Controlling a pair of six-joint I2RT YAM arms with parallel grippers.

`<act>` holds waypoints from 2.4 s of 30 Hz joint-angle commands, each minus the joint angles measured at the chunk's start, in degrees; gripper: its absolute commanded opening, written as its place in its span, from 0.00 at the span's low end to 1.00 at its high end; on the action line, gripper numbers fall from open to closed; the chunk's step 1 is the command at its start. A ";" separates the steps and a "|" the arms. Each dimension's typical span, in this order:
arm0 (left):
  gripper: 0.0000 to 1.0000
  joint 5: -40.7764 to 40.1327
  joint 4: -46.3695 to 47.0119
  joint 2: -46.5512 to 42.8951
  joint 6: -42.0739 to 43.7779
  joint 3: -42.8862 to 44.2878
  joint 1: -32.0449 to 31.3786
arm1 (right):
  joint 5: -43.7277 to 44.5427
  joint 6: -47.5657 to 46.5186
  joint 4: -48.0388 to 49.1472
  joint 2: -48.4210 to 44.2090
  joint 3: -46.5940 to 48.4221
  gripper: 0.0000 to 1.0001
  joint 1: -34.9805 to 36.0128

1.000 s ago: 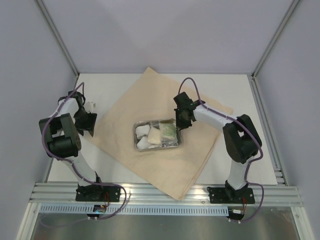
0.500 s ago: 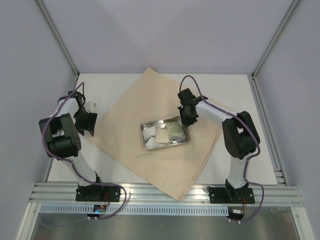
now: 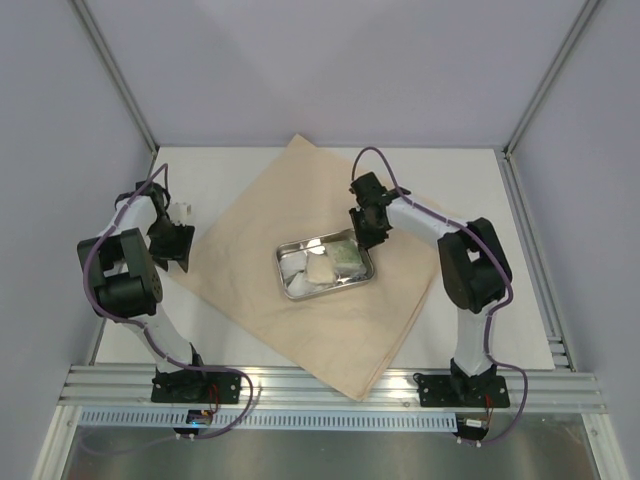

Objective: Prepare the surgical pack

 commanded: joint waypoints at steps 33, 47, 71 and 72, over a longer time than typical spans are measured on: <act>0.64 0.10 1.48 4.70 0.67 -2.13 -4.08 | -5.70 10.78 7.11 1.92 -4.29 0.48 -37.61; 0.00 -7.91 6.23 10.50 -0.83 9.55 -4.08 | -6.85 17.29 13.36 -11.32 -22.64 0.01 -38.75; 0.82 -7.90 -3.96 -8.64 1.11 7.28 -3.90 | 15.49 -2.58 -12.83 -43.06 -23.80 0.81 15.70; 0.82 -8.08 -4.32 -11.52 1.11 6.58 -3.90 | 12.00 -2.40 -12.31 -44.38 -24.94 0.81 19.31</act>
